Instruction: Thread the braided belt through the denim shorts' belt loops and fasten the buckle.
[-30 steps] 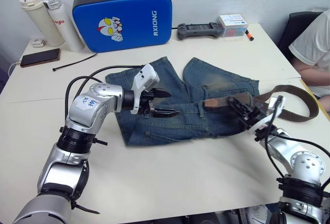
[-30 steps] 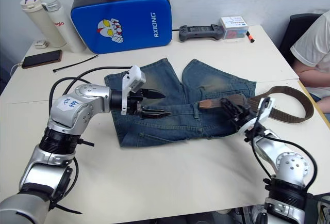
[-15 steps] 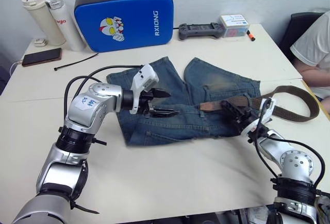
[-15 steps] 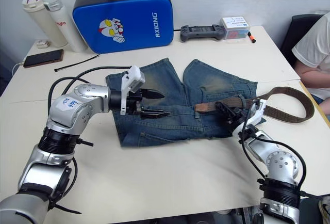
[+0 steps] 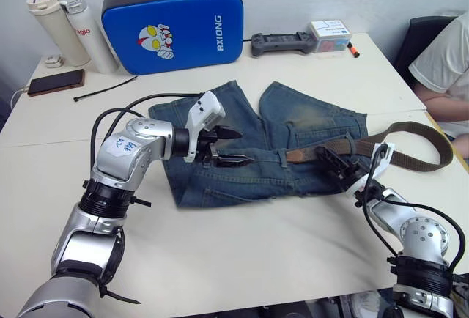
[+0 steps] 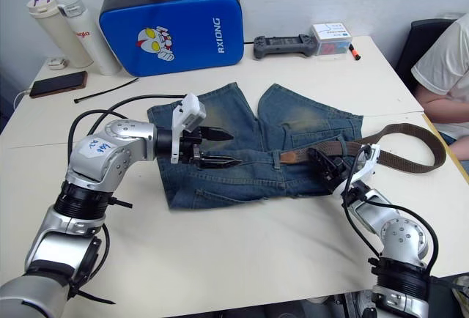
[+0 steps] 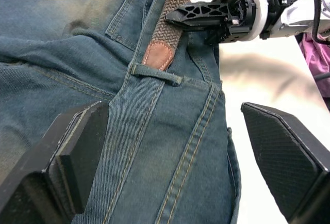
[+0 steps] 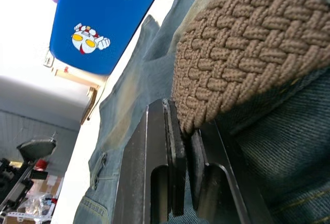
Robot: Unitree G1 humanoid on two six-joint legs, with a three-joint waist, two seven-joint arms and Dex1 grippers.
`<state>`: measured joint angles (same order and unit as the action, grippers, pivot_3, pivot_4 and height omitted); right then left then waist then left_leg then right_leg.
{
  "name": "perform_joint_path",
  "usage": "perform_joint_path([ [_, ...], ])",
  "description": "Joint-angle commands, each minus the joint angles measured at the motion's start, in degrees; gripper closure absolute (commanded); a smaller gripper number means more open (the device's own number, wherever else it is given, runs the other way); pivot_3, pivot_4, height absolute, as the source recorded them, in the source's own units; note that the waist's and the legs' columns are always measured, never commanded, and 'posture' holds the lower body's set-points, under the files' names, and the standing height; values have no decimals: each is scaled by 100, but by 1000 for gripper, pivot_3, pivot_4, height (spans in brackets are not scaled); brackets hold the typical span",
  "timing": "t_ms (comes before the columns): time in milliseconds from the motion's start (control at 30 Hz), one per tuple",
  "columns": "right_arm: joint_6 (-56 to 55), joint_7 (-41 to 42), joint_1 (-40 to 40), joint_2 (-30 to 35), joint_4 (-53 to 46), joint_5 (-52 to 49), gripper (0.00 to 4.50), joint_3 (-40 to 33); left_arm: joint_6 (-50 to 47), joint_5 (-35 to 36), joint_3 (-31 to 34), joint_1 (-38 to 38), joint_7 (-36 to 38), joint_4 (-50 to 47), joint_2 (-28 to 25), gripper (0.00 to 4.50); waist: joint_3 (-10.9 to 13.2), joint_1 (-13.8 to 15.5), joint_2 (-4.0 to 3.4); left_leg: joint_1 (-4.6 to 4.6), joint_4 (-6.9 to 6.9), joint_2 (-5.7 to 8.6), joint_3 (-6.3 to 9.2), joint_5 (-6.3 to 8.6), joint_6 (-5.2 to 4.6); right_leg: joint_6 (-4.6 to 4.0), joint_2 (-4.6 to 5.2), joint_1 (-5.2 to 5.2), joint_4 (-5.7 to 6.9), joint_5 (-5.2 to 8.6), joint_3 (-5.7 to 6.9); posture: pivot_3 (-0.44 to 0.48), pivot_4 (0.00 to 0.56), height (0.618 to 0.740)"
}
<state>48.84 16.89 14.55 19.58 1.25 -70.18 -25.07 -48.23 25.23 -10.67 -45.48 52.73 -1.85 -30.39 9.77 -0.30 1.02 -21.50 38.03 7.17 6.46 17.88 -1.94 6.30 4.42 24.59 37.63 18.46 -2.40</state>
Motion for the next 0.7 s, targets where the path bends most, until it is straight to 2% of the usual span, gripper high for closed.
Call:
perform_joint_path([
  [33, 178, -104, -55, -206, -187, -157, 4433, 111, 75, -21, 26, -17, 49, -166, -31, 0, 0, -3, 0, 0, 0, 0, 0, 0, 0, 0, 0, 0, 0, 0, -1, 0, 150, 740],
  [233, 293, -601, 101, -501, -15, -630, 4433, -156, 67, -19, 23, -10, 32, -172, -13, 0, 0, -14, 0, 2, -1, -1, 0, 0, 0, 0, -1, -1, 0, 0, -1, 0, 150, 740],
  [367, 340, -770, 230, -405, 246, -1029, 4433, -520, 56, -17, 23, 5, 19, -199, -13, 0, 0, -4, 0, 3, -1, 0, 0, 0, 1, 0, 0, -2, 0, 0, -1, 0, 150, 740],
  [700, 403, -505, 11, -366, -16, -478, 4433, -1, 71, -35, 24, -19, 40, -187, -22, 0, 0, 11, 0, 2, -1, 1, 1, 0, 0, 0, 1, -3, -1, 0, 0, 0, 150, 740],
])
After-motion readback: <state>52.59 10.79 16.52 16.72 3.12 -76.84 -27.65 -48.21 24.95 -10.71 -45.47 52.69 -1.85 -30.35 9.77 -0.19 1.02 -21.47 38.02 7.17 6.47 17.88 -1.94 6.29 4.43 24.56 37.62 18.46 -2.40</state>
